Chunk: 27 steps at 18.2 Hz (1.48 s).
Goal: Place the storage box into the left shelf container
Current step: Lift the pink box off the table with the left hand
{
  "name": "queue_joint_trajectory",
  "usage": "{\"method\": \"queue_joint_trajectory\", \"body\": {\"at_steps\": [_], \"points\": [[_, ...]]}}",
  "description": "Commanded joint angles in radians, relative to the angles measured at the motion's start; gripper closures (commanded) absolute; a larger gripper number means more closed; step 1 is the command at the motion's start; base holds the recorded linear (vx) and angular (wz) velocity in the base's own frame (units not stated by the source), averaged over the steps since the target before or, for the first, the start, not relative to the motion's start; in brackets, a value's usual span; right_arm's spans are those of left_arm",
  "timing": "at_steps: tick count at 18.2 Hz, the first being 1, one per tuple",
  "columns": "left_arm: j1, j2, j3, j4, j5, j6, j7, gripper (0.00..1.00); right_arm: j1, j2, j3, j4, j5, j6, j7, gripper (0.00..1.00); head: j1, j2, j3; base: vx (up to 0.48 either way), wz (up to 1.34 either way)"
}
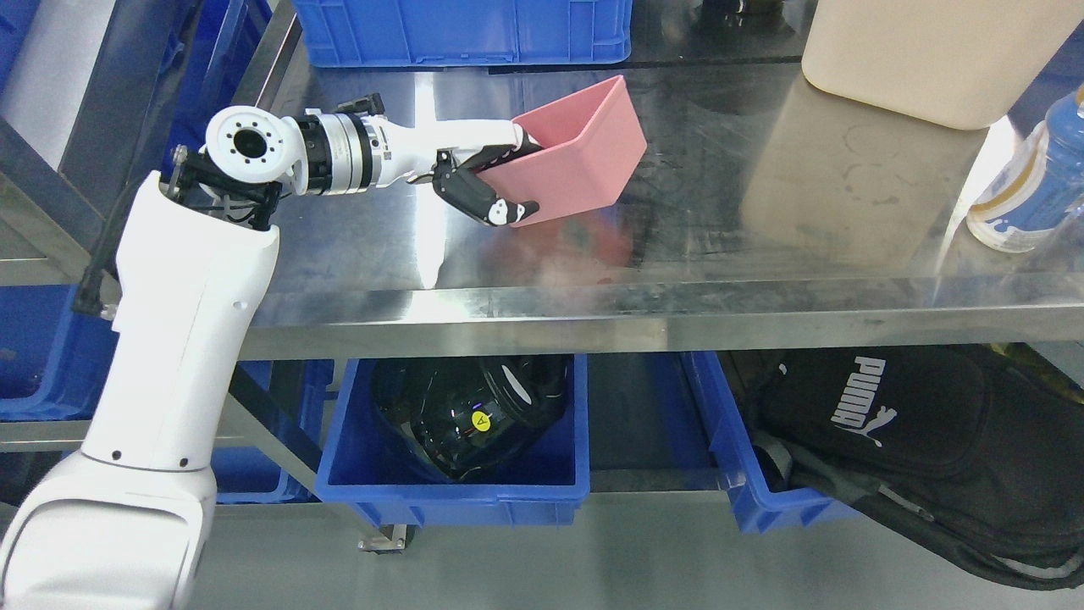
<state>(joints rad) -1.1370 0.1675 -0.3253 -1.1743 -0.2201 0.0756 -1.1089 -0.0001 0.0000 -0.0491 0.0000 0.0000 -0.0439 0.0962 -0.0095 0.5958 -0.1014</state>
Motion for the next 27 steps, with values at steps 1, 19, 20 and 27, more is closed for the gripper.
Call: {"method": "queue_joint_trajectory", "body": {"at_steps": [1,19,20,27], "points": [[-0.010,-0.150,0.320,0.038,-0.001,-0.023,0.009,0.99,0.026,-0.017,0.000,-0.017,-0.003,-0.001,0.175,0.00,0.0000,0.000,0.000,0.013,0.00],[0.502,-0.150,0.324,-0.418,0.080,-0.548,0.276,0.99,0.026,-0.017,0.000,-0.017,-0.003,-0.001,0.175,0.00,0.0000,0.000,0.000,0.000,0.00],[0.532,-0.150,0.301,-0.418,0.082,-0.600,0.347,0.99,0.026,-0.017,0.000,-0.017,-0.003,-0.001,0.175,0.00,0.0000,0.000,0.000,0.000,0.00],[0.628,-0.150,0.132,-0.419,0.081,-0.726,0.828,0.99,0.026,-0.017,0.000,-0.017,-0.003,-0.001,0.175,0.00,0.0000,0.000,0.000,0.000,0.00]]}}
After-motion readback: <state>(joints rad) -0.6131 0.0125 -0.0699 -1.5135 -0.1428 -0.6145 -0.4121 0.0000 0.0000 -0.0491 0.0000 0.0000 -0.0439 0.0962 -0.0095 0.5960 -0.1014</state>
